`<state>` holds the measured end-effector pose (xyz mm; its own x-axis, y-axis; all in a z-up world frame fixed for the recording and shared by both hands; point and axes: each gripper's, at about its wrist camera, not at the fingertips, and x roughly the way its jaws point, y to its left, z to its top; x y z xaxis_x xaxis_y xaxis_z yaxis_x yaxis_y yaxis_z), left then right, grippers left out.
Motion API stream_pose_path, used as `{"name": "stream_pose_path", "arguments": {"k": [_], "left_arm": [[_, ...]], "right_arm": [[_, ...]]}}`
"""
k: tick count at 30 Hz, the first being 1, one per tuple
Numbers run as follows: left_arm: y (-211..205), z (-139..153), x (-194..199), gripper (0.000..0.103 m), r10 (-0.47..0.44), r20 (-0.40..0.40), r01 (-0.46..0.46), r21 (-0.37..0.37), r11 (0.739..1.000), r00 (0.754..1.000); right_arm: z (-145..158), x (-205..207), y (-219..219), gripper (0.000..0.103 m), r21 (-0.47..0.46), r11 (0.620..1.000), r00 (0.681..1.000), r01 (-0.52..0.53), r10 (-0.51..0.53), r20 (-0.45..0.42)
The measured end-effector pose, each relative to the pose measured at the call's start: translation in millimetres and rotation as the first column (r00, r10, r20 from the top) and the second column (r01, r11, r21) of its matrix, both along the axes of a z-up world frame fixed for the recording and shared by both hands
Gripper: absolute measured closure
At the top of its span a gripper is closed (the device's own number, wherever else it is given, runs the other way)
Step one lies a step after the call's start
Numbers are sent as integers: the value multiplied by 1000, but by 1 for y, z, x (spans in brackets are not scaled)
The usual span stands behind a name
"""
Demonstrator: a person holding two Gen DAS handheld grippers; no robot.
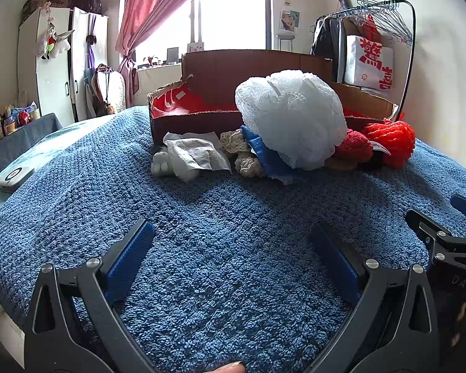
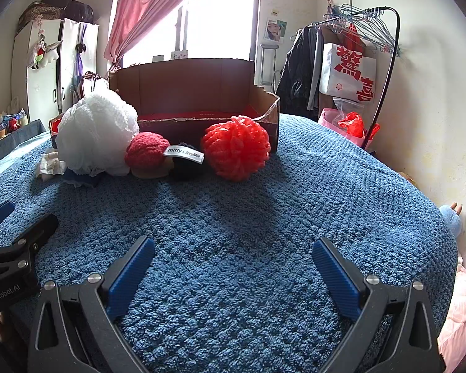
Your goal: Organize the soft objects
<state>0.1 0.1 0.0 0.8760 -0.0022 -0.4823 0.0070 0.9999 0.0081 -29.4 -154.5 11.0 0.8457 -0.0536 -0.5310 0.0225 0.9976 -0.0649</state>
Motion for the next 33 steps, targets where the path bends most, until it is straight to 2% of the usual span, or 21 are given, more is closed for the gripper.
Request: {"name": "stream_pose_path", "arguments": {"k": [20,22,33], "left_arm": [[-2,3,-2,0,-10,-8,10,-2,1000,1000],[0,7,-3,0,-17,-4,17,-1,1000,1000],[-1,37,2,0,-40,43,40,-8,999,998]], "right_arm": [[5,0,0,0,5,1000,1000,-18,18,1],[18,-3,7,0,2,1000,1000,-22,22,16],[40,11,0,0,19,1000,999,-23,22,47]]}}
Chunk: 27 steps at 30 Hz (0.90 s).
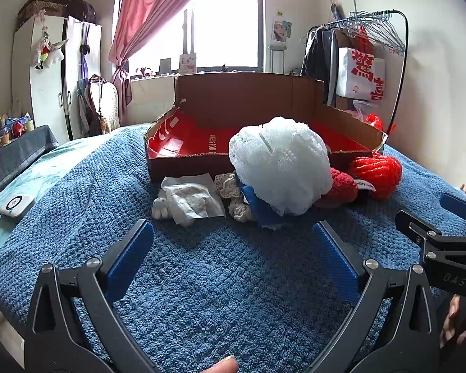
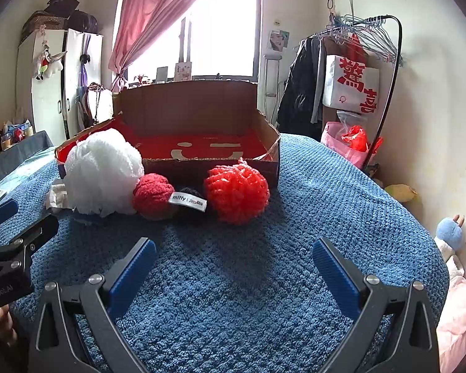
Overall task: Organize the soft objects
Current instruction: 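Grasp the red foam net with the right tool while the left grasps the white bath puff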
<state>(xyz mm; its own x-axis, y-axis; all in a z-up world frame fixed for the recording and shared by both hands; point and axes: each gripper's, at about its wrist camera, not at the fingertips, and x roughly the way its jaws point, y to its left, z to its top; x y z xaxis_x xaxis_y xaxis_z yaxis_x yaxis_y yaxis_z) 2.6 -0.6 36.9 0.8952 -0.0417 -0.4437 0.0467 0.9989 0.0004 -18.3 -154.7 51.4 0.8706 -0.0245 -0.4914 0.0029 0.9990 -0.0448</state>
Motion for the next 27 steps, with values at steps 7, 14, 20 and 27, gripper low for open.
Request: {"name": "stream_pose_path", "arguments": {"k": [7,14,20,27], "left_arm": [[0,17,13,0,-20,5,21,-10,1000,1000],[-4,29,29,0,-47,6,47,-22,999,999],[-12,42,52,0,-94,-21,93,-30,995,995],[-20,45,79,0,-132,-88,128,-45,991,987]], "right_arm": [[13,15,-3,0,6,1000,1000,-4,4,7],[27,36,-7,0,7,1000,1000,-10,10,0],[30,62,-13,0,16,1000,998,-20,21,-58],[20,98,-23,0,12,1000,982,-26,27,-184]]}}
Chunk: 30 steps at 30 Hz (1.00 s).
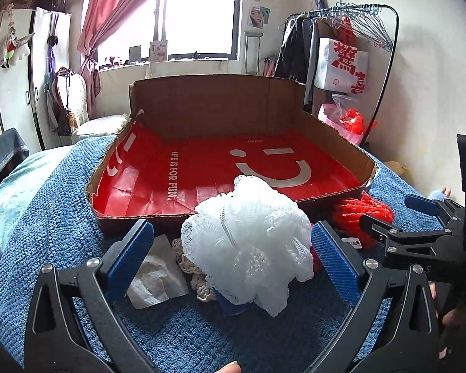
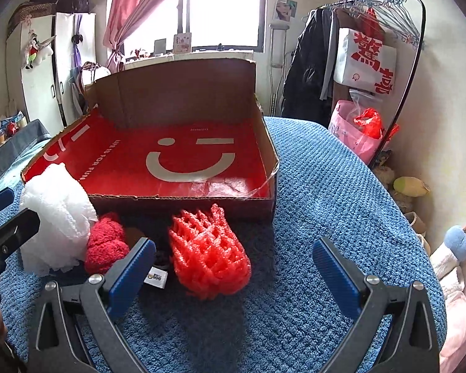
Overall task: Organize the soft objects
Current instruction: 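Grasp the red foam net with the right tool while the left grasps the white bath puff, then carry both items into the red-lined box and open both tools to release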
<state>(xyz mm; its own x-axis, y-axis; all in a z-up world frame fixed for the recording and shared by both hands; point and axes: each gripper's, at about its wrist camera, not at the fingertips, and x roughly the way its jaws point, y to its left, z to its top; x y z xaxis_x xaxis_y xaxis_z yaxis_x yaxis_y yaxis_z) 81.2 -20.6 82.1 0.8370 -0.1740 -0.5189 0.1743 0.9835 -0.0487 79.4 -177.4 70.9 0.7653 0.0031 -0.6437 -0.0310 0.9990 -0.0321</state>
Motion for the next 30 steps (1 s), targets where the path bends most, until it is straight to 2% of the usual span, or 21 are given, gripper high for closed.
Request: {"name": "stream_pose_path", "arguments": {"k": [5,7,9,10,11,13,16,20,30], "left_arm": [[-7,-11,20,4,-38,-95,37,-3,999,995],[-9,-18,26,18,-52,-138,51,-10,999,989],[-9,-24,33,32,-75,-169,70,-36,997,983],[-10,-27,36,36,-91,-186,83,-50,995,978],[-11,-27,37,39,-101,-191,92,-56,994,976],[-13,-25,33,44,-122,-170,114,-56,992,978],[-13,-23,30,46,-129,-166,119,-67,991,978],[-9,-18,26,47,-139,-167,125,-97,987,976],[-8,-3,14,47,-167,-121,157,-88,984,978]], "right_arm": [[-12,20,-6,0,26,999,996,-20,23,-88],[-17,25,-9,7,68,997,992,-37,44,-114],[-21,28,-10,32,116,990,986,-75,91,-136],[-24,28,-9,38,148,984,981,-101,124,-149],[-25,27,-9,54,176,977,977,-120,148,-154],[-22,22,-7,55,177,976,979,-129,154,-131],[-12,14,-5,56,165,975,982,-150,167,-88],[1,7,-4,56,158,974,984,-162,171,-46],[14,3,-4,55,184,968,985,-170,174,-6]]}}
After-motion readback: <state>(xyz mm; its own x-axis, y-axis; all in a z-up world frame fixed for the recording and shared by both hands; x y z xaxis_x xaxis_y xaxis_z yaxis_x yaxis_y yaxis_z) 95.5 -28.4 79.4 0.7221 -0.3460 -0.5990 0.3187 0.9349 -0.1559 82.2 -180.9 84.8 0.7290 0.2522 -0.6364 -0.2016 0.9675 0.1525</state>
